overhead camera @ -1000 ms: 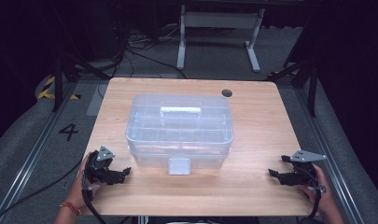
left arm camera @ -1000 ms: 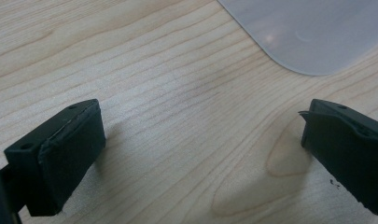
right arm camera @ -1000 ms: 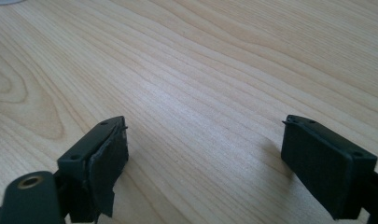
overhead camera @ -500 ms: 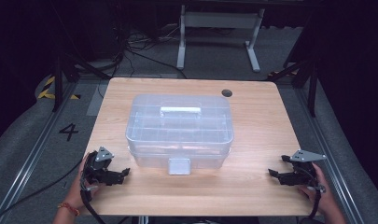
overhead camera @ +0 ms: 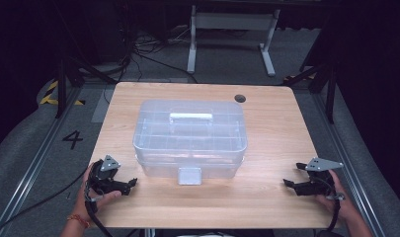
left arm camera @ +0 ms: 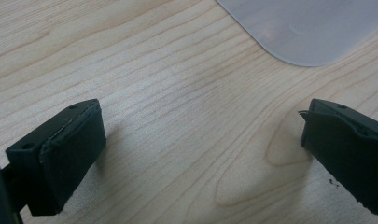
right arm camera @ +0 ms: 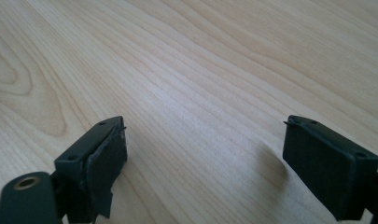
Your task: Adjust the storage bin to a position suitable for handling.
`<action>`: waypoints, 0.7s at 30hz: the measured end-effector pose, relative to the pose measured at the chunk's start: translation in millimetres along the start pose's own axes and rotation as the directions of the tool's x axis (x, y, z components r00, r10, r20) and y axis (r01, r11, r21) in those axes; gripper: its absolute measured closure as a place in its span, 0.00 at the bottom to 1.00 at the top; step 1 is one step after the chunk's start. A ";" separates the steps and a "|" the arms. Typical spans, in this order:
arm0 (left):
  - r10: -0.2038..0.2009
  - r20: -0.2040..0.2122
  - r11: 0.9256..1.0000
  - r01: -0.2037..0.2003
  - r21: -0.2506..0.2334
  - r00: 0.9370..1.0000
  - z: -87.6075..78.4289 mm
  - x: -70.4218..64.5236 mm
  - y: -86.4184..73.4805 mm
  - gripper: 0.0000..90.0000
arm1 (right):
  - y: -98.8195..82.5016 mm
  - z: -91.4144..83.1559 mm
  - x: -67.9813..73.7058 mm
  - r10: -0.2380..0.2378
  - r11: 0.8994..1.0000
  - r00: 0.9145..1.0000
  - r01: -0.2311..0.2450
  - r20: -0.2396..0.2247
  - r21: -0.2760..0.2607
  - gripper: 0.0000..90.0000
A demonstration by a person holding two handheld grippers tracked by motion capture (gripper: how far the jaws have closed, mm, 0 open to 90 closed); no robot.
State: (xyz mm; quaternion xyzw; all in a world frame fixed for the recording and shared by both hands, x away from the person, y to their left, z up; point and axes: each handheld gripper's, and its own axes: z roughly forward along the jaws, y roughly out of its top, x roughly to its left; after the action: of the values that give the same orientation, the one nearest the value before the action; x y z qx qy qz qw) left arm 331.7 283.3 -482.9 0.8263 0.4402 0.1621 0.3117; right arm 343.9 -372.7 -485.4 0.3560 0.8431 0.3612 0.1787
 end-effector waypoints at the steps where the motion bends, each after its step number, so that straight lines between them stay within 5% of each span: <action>1: 0.001 0.000 1.000 -0.001 0.000 1.000 0.0 0.1 0.0 0.00 | 1.2 0.5 1.2 -0.006 1.000 1.000 0.006 0.002 -0.003 0.17; 4: 0.001 0.000 1.000 -0.001 0.000 1.000 0.0 0.1 0.0 0.00 | 3.6 1.4 2.4 -0.002 1.000 1.000 0.002 0.000 0.003 0.19; 7: 0.001 0.000 1.000 -0.001 -0.001 1.000 0.1 0.1 0.0 0.00 | 3.9 -1.2 1.3 0.012 1.000 0.998 -0.014 -0.059 -0.028 0.18; 10: 0.001 0.000 1.000 -0.001 -0.001 1.000 0.1 0.1 0.0 0.00 | 6.4 -3.4 3.3 -0.019 0.999 0.999 0.018 -0.043 -0.031 0.21; 21: 0.001 0.000 1.000 -0.001 0.000 1.000 0.0 0.1 0.0 0.00 | 22.8 -13.5 -2.5 0.002 0.995 0.999 -0.007 -0.049 -0.103 0.28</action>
State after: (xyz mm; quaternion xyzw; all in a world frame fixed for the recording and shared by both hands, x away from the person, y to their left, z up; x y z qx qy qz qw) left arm 331.8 283.4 -482.8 0.8266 0.4398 0.1622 0.3114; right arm 348.8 -370.0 -459.5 0.3391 0.8267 0.4133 0.1753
